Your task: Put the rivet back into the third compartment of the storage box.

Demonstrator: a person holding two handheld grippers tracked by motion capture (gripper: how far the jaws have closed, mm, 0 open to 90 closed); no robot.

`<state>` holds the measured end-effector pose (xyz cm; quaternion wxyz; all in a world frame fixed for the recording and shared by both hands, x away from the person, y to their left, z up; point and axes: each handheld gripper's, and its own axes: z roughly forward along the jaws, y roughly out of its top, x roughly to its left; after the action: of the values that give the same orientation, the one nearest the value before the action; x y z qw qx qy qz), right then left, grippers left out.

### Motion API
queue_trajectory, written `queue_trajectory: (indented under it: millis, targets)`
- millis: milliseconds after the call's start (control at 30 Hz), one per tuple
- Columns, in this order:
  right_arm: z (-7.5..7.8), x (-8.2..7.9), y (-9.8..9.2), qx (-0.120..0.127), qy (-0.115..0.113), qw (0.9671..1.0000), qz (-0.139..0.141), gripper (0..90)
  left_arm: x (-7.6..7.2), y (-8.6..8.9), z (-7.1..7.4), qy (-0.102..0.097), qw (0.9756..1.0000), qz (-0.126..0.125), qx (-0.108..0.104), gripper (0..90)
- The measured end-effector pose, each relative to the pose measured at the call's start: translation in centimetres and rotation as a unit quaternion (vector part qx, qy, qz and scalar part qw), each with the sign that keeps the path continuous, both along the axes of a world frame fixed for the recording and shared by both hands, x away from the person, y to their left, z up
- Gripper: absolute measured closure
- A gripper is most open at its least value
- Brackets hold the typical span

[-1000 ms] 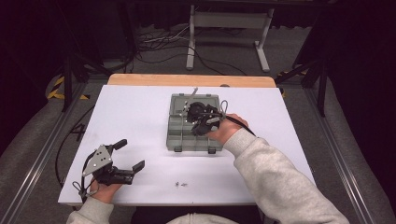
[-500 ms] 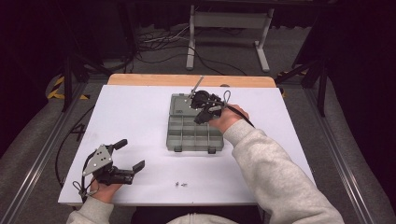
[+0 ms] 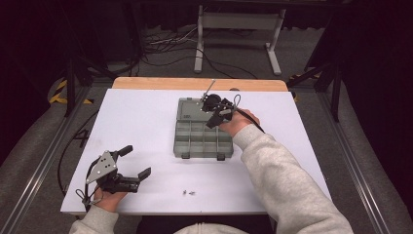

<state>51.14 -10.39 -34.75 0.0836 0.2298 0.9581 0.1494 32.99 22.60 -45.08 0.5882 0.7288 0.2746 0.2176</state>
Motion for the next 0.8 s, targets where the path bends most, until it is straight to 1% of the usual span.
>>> queue_trajectory:
  millis: [33,100,133,267,400,467,533,633,800]
  targets:
    - [-0.4,0.2,-0.1,-0.003,0.003,1.0000,-0.003,82.0,0.0,0.0,0.0,0.000,1.0000,0.000,0.000,0.3]
    - [-0.6,0.3,-0.1,-0.001,0.003,1.0000,-0.006,82.0,0.0,0.0,0.0,0.000,1.0000,0.000,0.000,0.3]
    - [-0.8,0.4,-0.2,-0.006,0.007,0.9999,-0.008,81.9,0.0,0.0,0.0,0.002,1.0000,0.001,-0.002,0.3]
    - [-1.5,0.7,-0.4,-0.008,0.013,0.9998,-0.015,81.9,0.0,0.0,0.0,0.002,1.0000,0.001,-0.002,0.3]
    - [-2.1,0.9,-0.3,-0.015,0.017,0.9996,-0.018,81.9,0.0,0.0,0.0,0.004,1.0000,-0.001,0.000,0.3]
    - [-2.2,1.0,-0.3,-0.017,0.017,0.9996,-0.017,81.9,0.0,0.0,0.0,0.001,1.0000,-0.001,0.002,0.3]
    - [-2.7,1.1,-0.1,-0.022,0.023,0.9993,-0.018,81.9,0.0,0.0,0.0,0.002,1.0000,0.000,0.001,0.3]
    - [-2.9,1.1,-0.1,-0.024,0.024,0.9993,-0.018,81.9,0.0,0.0,0.0,0.001,1.0000,0.000,0.001,0.3]
    - [-3.7,1.2,-0.2,-0.030,0.031,0.9989,-0.021,81.9,0.0,0.0,0.0,0.001,1.0000,0.000,0.001,0.3]
